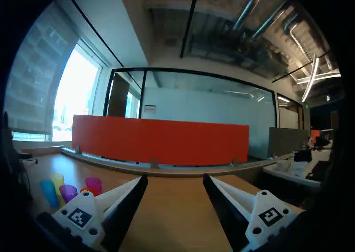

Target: Pour water

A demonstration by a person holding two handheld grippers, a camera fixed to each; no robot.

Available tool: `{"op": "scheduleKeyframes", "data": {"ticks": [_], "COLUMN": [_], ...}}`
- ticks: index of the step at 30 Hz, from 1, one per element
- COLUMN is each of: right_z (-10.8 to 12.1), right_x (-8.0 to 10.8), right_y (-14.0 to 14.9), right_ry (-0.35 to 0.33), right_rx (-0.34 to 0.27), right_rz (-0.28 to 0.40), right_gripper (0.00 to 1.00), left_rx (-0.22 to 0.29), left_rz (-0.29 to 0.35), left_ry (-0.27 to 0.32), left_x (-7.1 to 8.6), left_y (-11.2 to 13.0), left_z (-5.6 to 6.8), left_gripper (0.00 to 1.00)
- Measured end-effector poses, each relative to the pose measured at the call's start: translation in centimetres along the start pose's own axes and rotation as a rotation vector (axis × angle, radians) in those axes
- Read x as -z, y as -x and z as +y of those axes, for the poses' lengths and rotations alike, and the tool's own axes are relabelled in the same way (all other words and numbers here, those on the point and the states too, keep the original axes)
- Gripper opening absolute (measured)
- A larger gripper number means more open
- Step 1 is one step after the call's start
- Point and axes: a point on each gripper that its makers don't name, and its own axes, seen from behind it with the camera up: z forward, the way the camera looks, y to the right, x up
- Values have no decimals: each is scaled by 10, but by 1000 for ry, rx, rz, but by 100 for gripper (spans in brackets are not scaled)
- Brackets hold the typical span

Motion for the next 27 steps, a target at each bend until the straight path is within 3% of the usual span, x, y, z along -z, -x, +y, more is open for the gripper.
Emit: {"op": "scheduleKeyframes", "data": {"ticks": [11,27], "right_z": [0,-5], "right_x": [-19,-26], "right_y": [32,76], "right_ry": [-3,-23], "right_rx": [-30,-66], "right_rz": [-8,-39], "right_gripper": [97,97], "left_rx": [0,0], "left_rz": [0,0], "left_ry": [0,0], "left_x": [0,0], "left_y": [0,0], "left_z": [1,1], "left_gripper": [89,89]}}
